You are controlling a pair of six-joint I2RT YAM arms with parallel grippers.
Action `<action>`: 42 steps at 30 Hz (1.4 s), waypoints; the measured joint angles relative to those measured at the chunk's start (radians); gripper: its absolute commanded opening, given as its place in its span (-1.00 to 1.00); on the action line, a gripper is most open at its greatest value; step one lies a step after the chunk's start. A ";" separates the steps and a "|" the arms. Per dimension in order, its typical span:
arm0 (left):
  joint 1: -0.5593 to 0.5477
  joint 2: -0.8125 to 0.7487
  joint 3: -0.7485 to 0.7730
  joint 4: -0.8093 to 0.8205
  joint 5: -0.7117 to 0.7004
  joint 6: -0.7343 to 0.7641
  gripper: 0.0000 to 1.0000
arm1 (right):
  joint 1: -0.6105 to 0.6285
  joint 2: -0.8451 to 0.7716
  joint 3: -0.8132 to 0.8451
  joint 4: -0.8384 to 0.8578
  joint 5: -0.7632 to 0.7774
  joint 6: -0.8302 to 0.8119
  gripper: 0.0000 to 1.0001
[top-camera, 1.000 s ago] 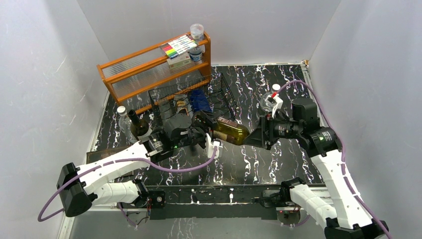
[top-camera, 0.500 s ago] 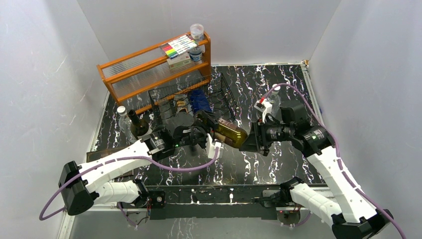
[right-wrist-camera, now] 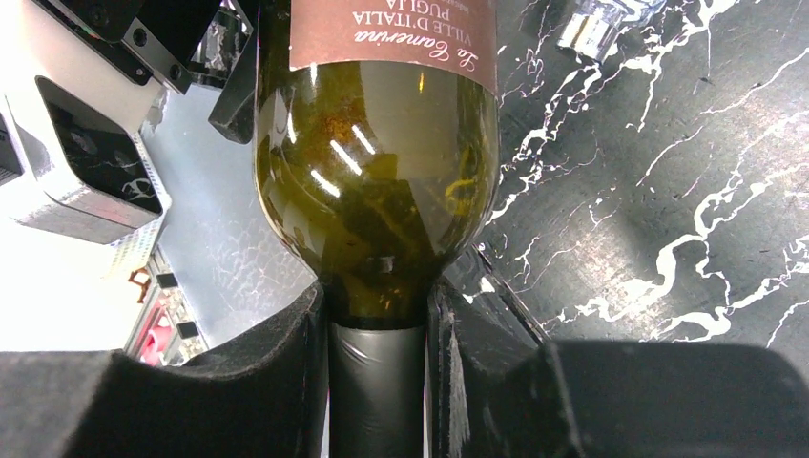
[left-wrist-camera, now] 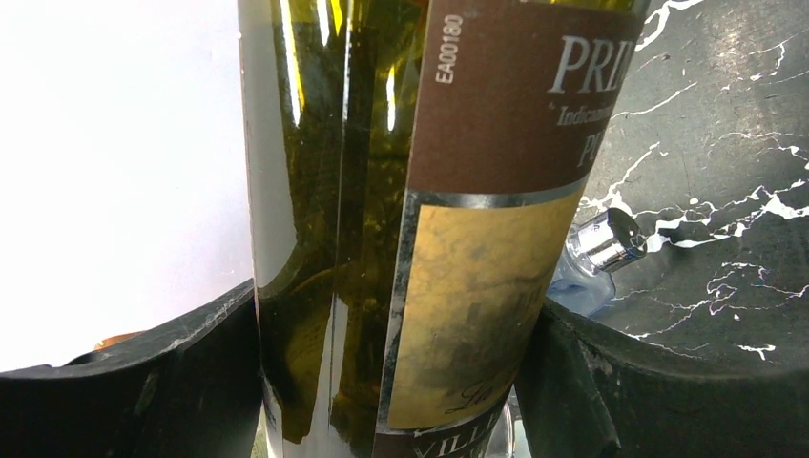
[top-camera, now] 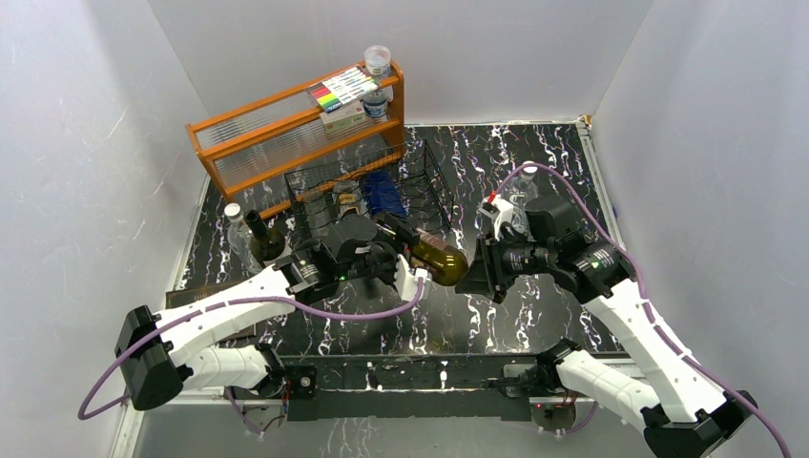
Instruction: Put the wine bottle on the wine rack
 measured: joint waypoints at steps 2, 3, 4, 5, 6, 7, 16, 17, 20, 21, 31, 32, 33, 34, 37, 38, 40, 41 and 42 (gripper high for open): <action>0.000 0.000 0.000 0.000 -0.004 -0.001 -0.23 | 0.005 -0.001 0.000 0.003 0.011 0.005 -1.00; 0.000 0.000 0.000 0.001 -0.006 -0.002 -0.08 | 0.007 -0.003 0.000 0.005 0.017 0.008 -1.00; 0.000 0.001 0.000 0.003 -0.008 -0.002 0.08 | 0.010 -0.005 0.000 0.006 0.024 0.010 -1.00; -0.002 0.002 0.000 0.008 -0.011 -0.001 0.18 | 0.013 -0.010 0.000 0.007 0.033 0.012 -1.00; -0.002 0.002 -0.001 0.014 -0.013 0.000 0.27 | 0.014 -0.015 0.000 0.008 0.039 0.013 -1.00; -0.004 0.003 -0.004 0.026 -0.016 0.001 0.38 | 0.017 -0.022 0.000 0.008 0.049 0.014 -1.00; -0.011 0.045 -0.046 0.248 -0.120 -0.121 0.96 | 0.012 -0.050 -0.012 0.023 0.221 0.018 -1.00; -0.007 0.054 -0.042 0.260 -0.131 -0.137 0.96 | 0.005 -0.050 -0.015 0.023 0.252 0.019 -1.00; 0.002 0.078 -0.034 0.280 -0.146 -0.166 0.96 | 0.000 -0.052 -0.027 0.023 0.315 0.020 -1.00; 0.005 0.083 -0.034 0.285 -0.148 -0.175 0.96 | 0.001 -0.054 -0.030 0.020 0.329 0.020 -1.00; 0.024 0.039 -0.026 0.280 -0.150 -0.341 0.96 | 0.001 -0.091 -0.031 0.014 0.405 0.019 -1.00; 0.024 0.023 -0.015 0.268 -0.152 -0.388 0.96 | 0.001 -0.091 -0.030 0.013 0.407 0.018 -1.00; 0.024 0.005 -0.002 0.262 -0.156 -0.438 0.96 | 0.001 -0.091 -0.031 0.011 0.407 0.017 -1.00; 0.025 -0.018 0.012 0.257 -0.161 -0.497 0.96 | 0.002 -0.090 -0.031 0.006 0.407 0.016 -1.00; 0.025 -0.105 0.042 0.239 -0.178 -0.690 0.96 | 0.002 -0.088 -0.043 0.000 0.399 0.013 -1.00; 0.025 -0.138 0.056 0.224 -0.189 -0.765 0.96 | 0.002 -0.087 -0.051 -0.003 0.395 0.012 -1.00; 0.025 -0.189 0.090 0.180 -0.212 -0.908 0.96 | 0.002 -0.079 -0.070 -0.011 0.385 0.012 -1.00; 0.025 -0.205 0.106 0.156 -0.223 -0.971 0.96 | 0.002 -0.074 -0.079 -0.014 0.383 0.012 -1.00; 0.025 -0.220 0.117 0.132 -0.235 -1.032 0.96 | 0.002 -0.069 -0.087 -0.019 0.381 0.013 -1.00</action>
